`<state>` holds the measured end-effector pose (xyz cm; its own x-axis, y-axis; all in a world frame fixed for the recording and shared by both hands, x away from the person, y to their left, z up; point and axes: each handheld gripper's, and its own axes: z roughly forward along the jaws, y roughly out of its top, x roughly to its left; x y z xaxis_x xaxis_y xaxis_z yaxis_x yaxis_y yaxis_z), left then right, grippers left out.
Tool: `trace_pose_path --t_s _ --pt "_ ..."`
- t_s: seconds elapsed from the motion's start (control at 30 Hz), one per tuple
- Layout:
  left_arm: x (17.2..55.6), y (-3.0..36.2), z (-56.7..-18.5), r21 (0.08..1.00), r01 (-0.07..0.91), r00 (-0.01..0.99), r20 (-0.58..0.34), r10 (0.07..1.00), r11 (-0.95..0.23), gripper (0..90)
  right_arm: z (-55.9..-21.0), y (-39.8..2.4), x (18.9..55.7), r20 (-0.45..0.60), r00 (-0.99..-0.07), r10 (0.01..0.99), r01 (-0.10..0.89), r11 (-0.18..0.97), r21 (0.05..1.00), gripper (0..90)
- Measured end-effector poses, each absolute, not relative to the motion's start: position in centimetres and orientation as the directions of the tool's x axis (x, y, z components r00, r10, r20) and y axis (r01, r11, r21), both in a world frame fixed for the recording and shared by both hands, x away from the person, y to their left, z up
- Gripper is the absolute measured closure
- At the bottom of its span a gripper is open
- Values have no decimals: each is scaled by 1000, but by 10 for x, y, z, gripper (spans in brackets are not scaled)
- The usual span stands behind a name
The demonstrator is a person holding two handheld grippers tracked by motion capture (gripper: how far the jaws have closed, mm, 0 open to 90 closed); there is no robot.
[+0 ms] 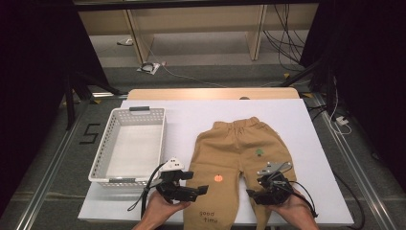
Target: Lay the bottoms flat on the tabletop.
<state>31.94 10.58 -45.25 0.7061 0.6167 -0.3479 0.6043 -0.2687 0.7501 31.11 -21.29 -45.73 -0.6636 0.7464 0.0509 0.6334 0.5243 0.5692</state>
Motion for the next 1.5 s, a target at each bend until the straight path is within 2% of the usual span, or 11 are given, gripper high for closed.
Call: trace_pose_path --t_s 0.1,0.2,0.37,0.47,1.1,1.4,1.5 --pt "319 106 -453 749 608 705 -356 614 -264 198 -461 -211 312 33 -675 737 628 552 549 484" --pt "318 105 -452 750 605 708 -355 611 -265 200 -463 -210 312 30 -670 742 644 561 520 574" --pt "319 106 -454 747 611 704 -358 614 -264 202 -463 -213 310 41 -674 738 653 569 500 783" --pt "320 107 -453 748 610 701 -356 618 -262 207 -458 -217 307 28 -673 740 648 570 505 868" --pt "319 108 -451 749 610 699 -354 622 -259 209 -436 -271 265 16 -550 835 683 439 584 868" --pt "319 108 -451 749 608 698 -345 627 -264 209 -430 -294 252 46 -518 854 691 386 612 832" --pt "318 107 -451 749 606 699 -341 628 -268 209 -428 -296 252 43 -499 866 693 369 620 791"
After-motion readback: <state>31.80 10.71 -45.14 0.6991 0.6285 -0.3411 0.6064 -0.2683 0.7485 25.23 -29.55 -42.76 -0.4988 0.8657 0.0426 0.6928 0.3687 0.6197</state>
